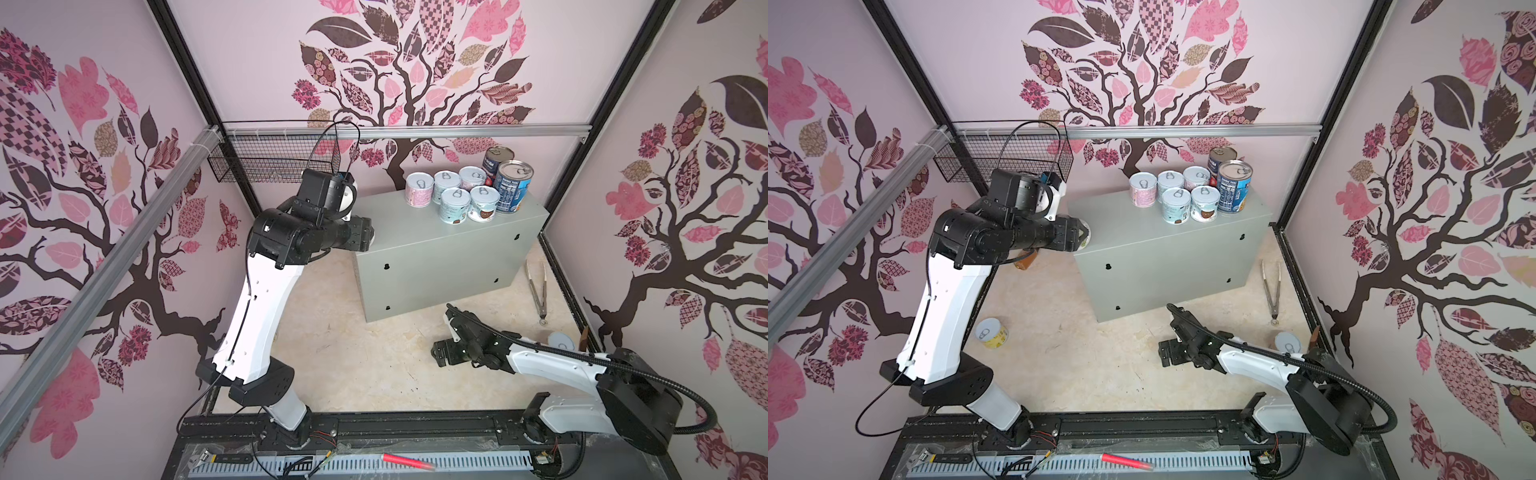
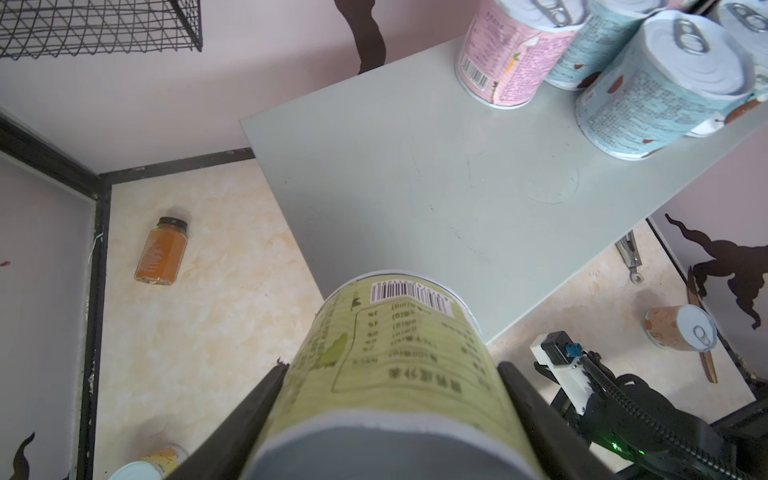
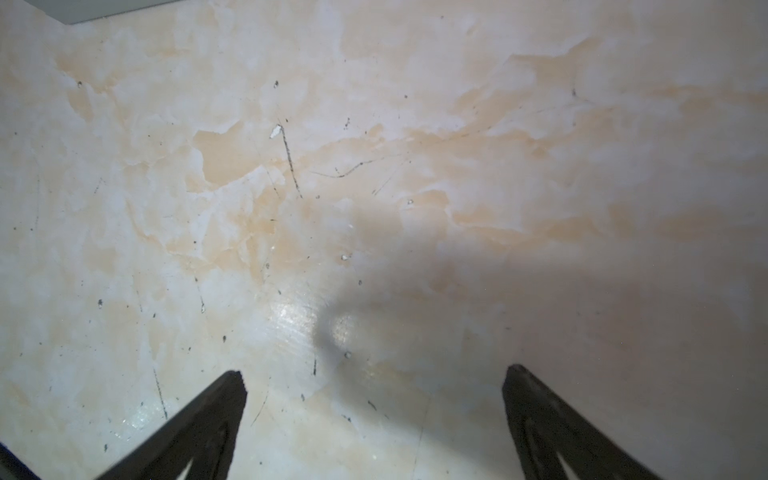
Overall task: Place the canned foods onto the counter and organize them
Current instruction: 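Lift the green-labelled can up toward the cabinet top with the left gripper, then carry the green-labelled can over the cabinet top with the left gripper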
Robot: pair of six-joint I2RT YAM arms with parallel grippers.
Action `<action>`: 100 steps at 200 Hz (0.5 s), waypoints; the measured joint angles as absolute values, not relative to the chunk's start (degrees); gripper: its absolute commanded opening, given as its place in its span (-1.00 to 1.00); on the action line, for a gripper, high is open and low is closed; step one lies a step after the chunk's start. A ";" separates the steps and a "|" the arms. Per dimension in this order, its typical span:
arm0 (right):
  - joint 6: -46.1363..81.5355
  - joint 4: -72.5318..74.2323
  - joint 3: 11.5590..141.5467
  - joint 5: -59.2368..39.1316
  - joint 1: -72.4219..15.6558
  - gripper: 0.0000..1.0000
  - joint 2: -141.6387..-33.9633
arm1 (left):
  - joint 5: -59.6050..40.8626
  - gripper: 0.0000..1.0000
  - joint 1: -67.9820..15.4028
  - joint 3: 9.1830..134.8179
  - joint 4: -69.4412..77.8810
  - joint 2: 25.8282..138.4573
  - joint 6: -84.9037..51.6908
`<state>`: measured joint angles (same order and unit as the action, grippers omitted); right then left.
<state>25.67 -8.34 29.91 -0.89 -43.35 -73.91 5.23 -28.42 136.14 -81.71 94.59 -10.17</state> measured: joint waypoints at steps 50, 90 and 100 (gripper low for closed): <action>25.67 -8.71 29.91 -0.86 -43.35 1.00 -73.91 | 4.14 -0.10 -29.63 137.93 -81.71 98.50 -8.84; 25.67 -8.80 29.91 -0.86 -43.33 1.00 -73.91 | 4.16 0.03 -29.63 138.93 -80.27 100.42 -8.51; 25.67 -8.80 29.91 -0.86 -43.35 1.00 -73.93 | 4.16 0.08 -29.63 139.31 -80.42 100.66 -8.51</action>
